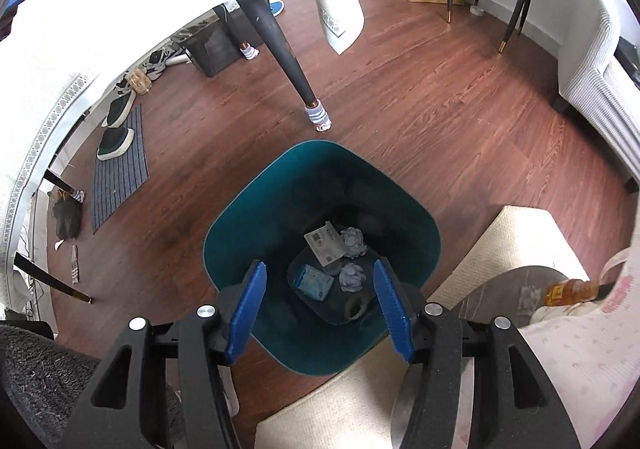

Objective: Collect trash
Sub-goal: 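Withdraw both open grippers from the bin back toward the table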

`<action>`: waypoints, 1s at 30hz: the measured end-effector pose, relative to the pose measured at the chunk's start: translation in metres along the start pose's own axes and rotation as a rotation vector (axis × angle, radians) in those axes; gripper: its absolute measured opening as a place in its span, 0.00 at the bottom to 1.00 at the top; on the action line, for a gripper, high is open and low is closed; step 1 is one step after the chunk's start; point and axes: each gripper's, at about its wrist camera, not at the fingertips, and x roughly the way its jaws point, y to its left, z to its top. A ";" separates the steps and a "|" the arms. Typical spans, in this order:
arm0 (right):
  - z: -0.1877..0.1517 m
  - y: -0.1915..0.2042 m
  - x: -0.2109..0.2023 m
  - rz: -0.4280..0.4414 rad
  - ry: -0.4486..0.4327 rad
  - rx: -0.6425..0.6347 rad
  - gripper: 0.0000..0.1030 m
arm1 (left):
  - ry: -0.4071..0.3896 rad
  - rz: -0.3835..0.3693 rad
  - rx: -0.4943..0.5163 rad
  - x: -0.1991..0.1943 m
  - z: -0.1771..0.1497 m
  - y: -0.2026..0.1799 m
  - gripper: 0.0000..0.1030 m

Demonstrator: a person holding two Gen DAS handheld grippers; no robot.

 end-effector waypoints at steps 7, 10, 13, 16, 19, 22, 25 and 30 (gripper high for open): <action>-0.002 -0.003 -0.043 0.028 -0.082 -0.013 0.46 | -0.037 0.010 0.010 -0.004 0.011 -0.015 0.55; -0.004 -0.004 -0.067 0.025 -0.141 -0.019 0.44 | -0.064 0.027 0.016 -0.010 0.017 -0.019 0.55; -0.008 -0.006 -0.092 0.013 -0.209 -0.030 0.42 | -0.087 0.030 0.018 -0.016 0.022 -0.023 0.57; -0.013 -0.016 -0.115 0.000 -0.263 -0.018 0.41 | -0.107 0.030 0.031 -0.020 0.025 -0.033 0.60; -0.018 -0.028 -0.134 -0.015 -0.301 0.003 0.40 | -0.110 0.017 0.040 -0.018 0.027 -0.043 0.61; -0.023 -0.042 -0.150 -0.033 -0.326 0.024 0.40 | -0.110 -0.001 0.048 -0.014 0.029 -0.055 0.63; -0.031 -0.057 -0.164 -0.048 -0.345 0.045 0.40 | -0.105 -0.021 0.057 -0.010 0.030 -0.069 0.64; -0.045 -0.081 -0.181 -0.086 -0.368 0.079 0.40 | -0.095 -0.047 0.087 0.001 0.029 -0.098 0.64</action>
